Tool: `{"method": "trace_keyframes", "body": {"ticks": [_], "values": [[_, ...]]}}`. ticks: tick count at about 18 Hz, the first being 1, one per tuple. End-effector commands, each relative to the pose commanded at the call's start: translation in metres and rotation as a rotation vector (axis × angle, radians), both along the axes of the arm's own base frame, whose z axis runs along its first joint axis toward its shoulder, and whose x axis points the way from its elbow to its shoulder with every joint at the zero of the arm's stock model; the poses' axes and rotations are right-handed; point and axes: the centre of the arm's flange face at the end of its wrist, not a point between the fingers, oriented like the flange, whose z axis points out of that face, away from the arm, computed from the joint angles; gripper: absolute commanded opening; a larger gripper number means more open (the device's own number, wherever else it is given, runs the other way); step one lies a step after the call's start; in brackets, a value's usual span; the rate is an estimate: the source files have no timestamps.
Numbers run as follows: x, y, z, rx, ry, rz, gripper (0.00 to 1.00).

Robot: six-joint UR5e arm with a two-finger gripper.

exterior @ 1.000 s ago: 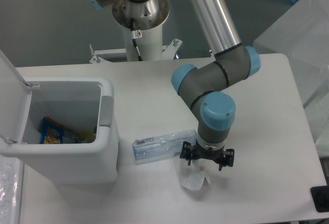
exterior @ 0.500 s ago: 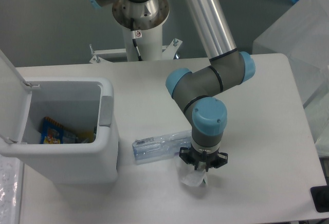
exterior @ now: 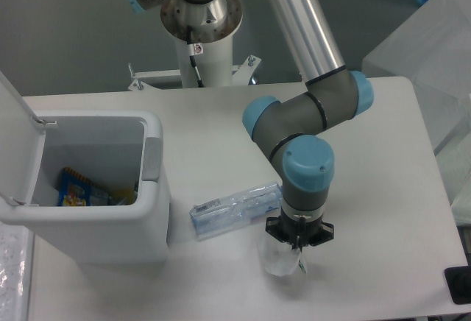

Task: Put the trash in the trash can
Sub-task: 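Close the gripper on the white tissue and lift it, then carry the tissue over the white trash bin opening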

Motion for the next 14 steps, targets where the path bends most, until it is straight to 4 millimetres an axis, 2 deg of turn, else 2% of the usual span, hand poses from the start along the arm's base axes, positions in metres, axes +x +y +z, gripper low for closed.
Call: {"method": "trace_keyframes", "body": {"ticks": [3, 7, 11, 14], "values": [[-0.011, -0.007, 0.015, 0.081, -0.03, 0.019, 0.12], [-0.016, -0.003, 0.04, 0.134, -0.019, 0.037, 0.12], [-0.013, -0.002, 0.097, 0.259, -0.011, 0.044, 0.14], [0.007, 0.001, 0.138, 0.335, -0.006, 0.014, 0.14]]}}
